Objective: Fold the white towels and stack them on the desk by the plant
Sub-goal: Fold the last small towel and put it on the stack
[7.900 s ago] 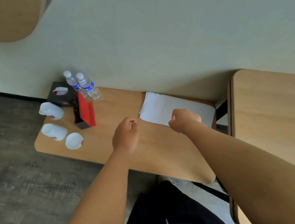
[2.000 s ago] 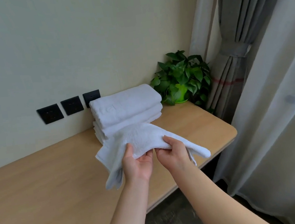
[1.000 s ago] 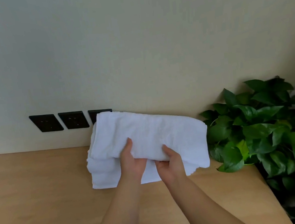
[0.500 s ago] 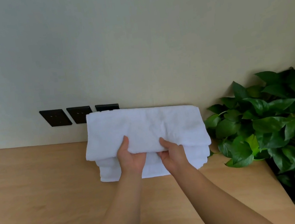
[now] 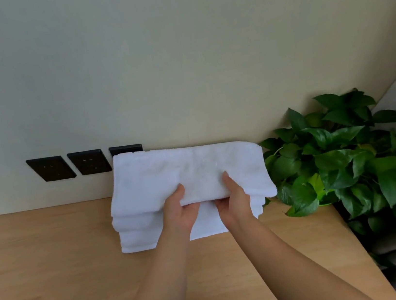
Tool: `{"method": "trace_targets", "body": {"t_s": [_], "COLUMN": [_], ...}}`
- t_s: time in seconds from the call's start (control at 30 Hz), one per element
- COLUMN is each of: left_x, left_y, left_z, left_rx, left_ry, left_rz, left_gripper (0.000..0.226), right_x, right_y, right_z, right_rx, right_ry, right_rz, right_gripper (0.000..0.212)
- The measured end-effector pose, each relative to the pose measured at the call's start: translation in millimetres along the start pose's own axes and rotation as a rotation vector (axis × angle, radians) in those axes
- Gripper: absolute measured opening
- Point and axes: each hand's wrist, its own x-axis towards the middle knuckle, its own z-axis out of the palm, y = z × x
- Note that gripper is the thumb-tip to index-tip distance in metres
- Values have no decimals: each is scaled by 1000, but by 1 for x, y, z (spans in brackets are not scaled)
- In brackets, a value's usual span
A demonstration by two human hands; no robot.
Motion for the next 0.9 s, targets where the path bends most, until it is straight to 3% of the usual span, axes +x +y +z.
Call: {"method": "trace_targets", "body": {"t_s": [0.33,0.53,0.77,0.9], "left_x": [-5,-8,-4,-2], "left_y": [-1,-13,-7,-7], "left_z": [-6,12,-1,-1], "left_rx": [-157,-17,3,-5], "left_ry": [128,68,102,164], "left_rz": [184,76,29,43], "left_gripper": [31,21,31,31], "right_x": [3,1,-12,-14], "right_y": [-9,-6,-1,-15], "right_z": [12,4,5,19], "right_rx": [-98,-58,-162,-274], "right_ry": [2,73,331,555], "right_rz": [65,0,-41,-304], "right_gripper": [40,40,36,58]}}
